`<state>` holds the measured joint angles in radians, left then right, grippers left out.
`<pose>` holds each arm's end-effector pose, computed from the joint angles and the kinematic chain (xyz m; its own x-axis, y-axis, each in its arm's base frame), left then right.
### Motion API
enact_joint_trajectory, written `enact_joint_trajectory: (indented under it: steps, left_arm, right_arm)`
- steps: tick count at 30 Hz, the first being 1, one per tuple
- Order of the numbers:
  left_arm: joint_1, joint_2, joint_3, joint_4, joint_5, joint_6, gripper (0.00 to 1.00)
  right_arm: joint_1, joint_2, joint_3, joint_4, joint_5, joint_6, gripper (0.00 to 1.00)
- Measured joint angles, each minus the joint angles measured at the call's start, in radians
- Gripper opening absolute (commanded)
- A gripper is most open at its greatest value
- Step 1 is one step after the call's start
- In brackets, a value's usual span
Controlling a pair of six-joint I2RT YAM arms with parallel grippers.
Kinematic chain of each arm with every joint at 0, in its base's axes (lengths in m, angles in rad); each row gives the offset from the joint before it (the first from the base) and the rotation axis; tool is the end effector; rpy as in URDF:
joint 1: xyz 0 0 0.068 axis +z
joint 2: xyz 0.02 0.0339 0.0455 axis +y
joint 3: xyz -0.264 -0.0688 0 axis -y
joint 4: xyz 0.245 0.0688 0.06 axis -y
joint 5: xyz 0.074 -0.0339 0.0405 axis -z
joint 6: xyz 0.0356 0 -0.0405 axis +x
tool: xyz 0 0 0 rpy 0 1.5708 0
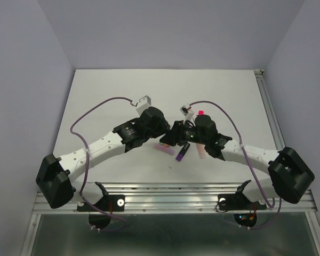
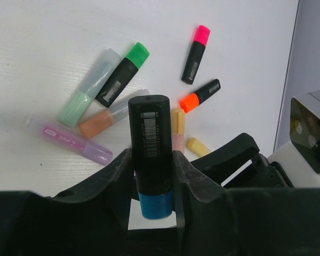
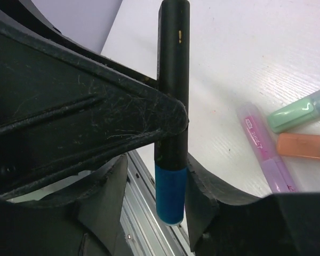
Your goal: Open the pen caps
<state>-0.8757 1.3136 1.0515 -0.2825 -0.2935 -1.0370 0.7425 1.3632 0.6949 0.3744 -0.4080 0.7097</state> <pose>0.1984 -0.2219 0.3073 -0.6653 -0.4889 -0.5642 0.0078 0.7512 -0.6601 0.2094 0.2113 0.2362 -0.7486 0.1248 -0.6511 -0.5440 0.4459 0.7109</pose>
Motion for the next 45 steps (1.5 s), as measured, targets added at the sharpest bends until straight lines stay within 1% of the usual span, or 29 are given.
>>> enact_joint_trajectory:
  steps: [3, 4, 5, 6, 7, 12, 17, 19, 24, 25, 26, 27, 29, 31, 33, 35, 37, 39, 40, 42, 45]
  left_arm:
    - [0.000, 0.000, 0.000, 0.003, 0.003, 0.000, 0.00]
    - [0.000, 0.000, 0.000, 0.003, 0.003, 0.000, 0.00]
    - [0.000, 0.000, 0.000, 0.006, 0.003, 0.000, 0.00]
    - [0.000, 0.000, 0.000, 0.008, 0.002, 0.000, 0.00]
    - [0.000, 0.000, 0.000, 0.011, 0.000, 0.000, 0.00]
    - [0.000, 0.000, 0.000, 0.020, -0.011, 0.004, 0.00]
    - [0.002, 0.000, 0.000, 0.037, -0.028, 0.010, 0.00]
    - [0.005, 0.002, 0.005, 0.041, -0.013, 0.013, 0.00]
    - [0.042, 0.042, 0.054, 0.008, 0.100, 0.031, 0.00]
    - [0.047, 0.052, 0.062, 0.011, 0.068, 0.039, 0.00]
    - [0.079, 0.079, 0.084, 0.034, 0.007, 0.051, 0.00]
    - [0.129, 0.108, 0.103, 0.055, -0.032, 0.060, 0.00]
    - [0.204, 0.149, 0.124, 0.090, -0.106, 0.070, 0.00]
    - [0.285, 0.171, 0.126, 0.092, -0.172, 0.079, 0.00]
    - [0.309, 0.171, 0.126, 0.093, -0.192, 0.087, 0.00]
    - [0.324, 0.171, 0.126, 0.099, -0.208, 0.101, 0.00]
    - [0.343, 0.171, 0.125, 0.099, -0.207, 0.123, 0.00]
    - [0.360, 0.170, 0.125, 0.103, -0.198, 0.167, 0.00]
    - [0.375, 0.170, 0.125, 0.105, -0.189, 0.190, 0.00]
    - [0.411, 0.170, 0.125, 0.104, -0.147, 0.264, 0.00]
    - [0.466, 0.188, 0.132, 0.102, -0.098, 0.367, 0.00]
  right_arm:
    - [0.005, 0.000, 0.000, 0.003, 0.010, 0.003, 0.36]
    - [0.005, 0.000, 0.000, 0.001, 0.014, 0.003, 0.31]
    - [0.005, 0.000, 0.000, 0.000, 0.021, 0.005, 0.17]
    - [0.005, 0.000, 0.000, -0.001, 0.029, 0.005, 0.07]
    - [0.005, 0.000, 0.000, -0.010, 0.045, 0.011, 0.01]
    - [0.004, -0.002, 0.000, -0.009, 0.049, 0.025, 0.01]
    - [0.007, -0.021, -0.007, 0.000, 0.053, 0.075, 0.01]
    - [0.016, -0.049, -0.032, 0.018, 0.081, 0.111, 0.01]
    - [0.077, -0.116, -0.094, 0.035, 0.222, 0.172, 0.01]
    - [0.093, -0.130, -0.106, 0.036, 0.200, 0.180, 0.01]
    - [0.127, -0.148, -0.119, 0.035, 0.175, 0.186, 0.01]
    - [0.197, -0.180, -0.133, 0.039, 0.126, 0.196, 0.01]
    - [0.292, -0.222, -0.148, 0.060, 0.052, 0.210, 0.01]
    - [0.329, -0.252, -0.168, 0.095, 0.008, 0.227, 0.01]
    - [0.331, -0.266, -0.179, 0.103, 0.003, 0.234, 0.01]
    - [0.331, -0.279, -0.180, 0.072, 0.023, 0.232, 0.01]
    - [0.331, -0.299, -0.177, 0.004, 0.065, 0.217, 0.01]
    - [0.323, -0.317, -0.155, -0.117, 0.145, 0.195, 0.01]
    - [0.313, -0.322, -0.142, -0.150, 0.161, 0.188, 0.01]
    - [0.274, -0.334, -0.106, -0.242, 0.201, 0.167, 0.01]
    - [0.108, -0.333, -0.035, -0.349, 0.228, 0.125, 0.01]
